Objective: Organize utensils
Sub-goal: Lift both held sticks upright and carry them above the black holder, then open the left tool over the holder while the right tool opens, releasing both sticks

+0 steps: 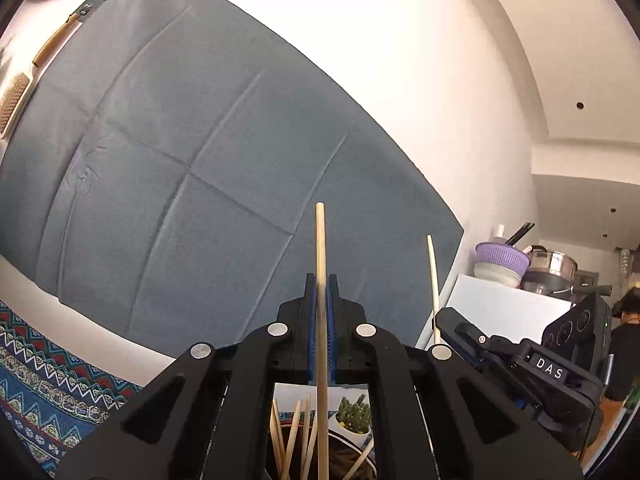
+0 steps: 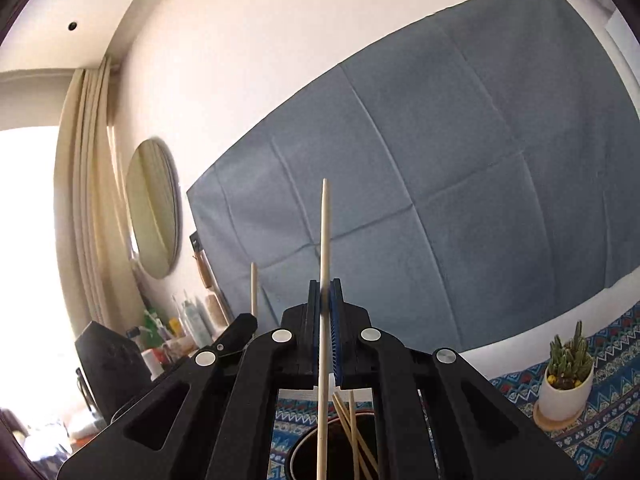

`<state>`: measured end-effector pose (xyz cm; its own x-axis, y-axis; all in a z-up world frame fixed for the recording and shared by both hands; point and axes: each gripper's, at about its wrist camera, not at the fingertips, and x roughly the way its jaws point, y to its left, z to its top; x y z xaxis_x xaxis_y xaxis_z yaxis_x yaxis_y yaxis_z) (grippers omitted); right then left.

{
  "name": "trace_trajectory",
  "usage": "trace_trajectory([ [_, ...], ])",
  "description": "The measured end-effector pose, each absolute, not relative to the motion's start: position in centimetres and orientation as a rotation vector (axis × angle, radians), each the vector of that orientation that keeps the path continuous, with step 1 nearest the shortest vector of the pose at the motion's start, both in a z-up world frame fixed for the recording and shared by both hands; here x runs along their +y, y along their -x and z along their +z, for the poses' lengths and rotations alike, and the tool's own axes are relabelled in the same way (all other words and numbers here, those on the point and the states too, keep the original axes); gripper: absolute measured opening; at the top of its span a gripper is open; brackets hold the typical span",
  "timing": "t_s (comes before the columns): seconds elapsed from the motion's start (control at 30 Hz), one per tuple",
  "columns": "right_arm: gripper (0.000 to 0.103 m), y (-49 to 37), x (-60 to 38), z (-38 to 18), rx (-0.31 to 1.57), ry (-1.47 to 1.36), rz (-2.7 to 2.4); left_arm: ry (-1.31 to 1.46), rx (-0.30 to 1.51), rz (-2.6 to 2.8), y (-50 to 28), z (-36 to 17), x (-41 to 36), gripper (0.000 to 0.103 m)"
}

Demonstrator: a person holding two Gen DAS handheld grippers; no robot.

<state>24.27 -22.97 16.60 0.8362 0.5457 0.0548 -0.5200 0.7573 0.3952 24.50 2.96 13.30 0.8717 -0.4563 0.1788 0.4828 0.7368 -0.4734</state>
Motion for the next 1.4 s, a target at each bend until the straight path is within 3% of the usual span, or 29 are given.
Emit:
trace_trajectory([
  [0.23, 0.005, -25.7, -21.4, 15.0, 0.09, -0.394, 0.597, 0.604, -0.111, -0.535, -24.5, 12.4, 3.2, 0.005],
  [0.63, 0.005, -27.4, -19.8, 12.9, 0.163, -0.37, 0.629, 0.481, -0.074, -0.532, -24.8, 11.8, 1.0, 0.005],
  [1.07, 0.005, -28.0, -19.9, 12.9, 0.274, -0.239, 0.61, 0.177, 0.167, -0.439, -26.7, 12.8, -2.3, 0.005],
  [1.4, 0.005, -26.2, -19.1, 13.4, 0.319, -0.004, 0.644, 0.095, 0.352, -0.451, -27.7, 12.8, -3.1, 0.005],
])
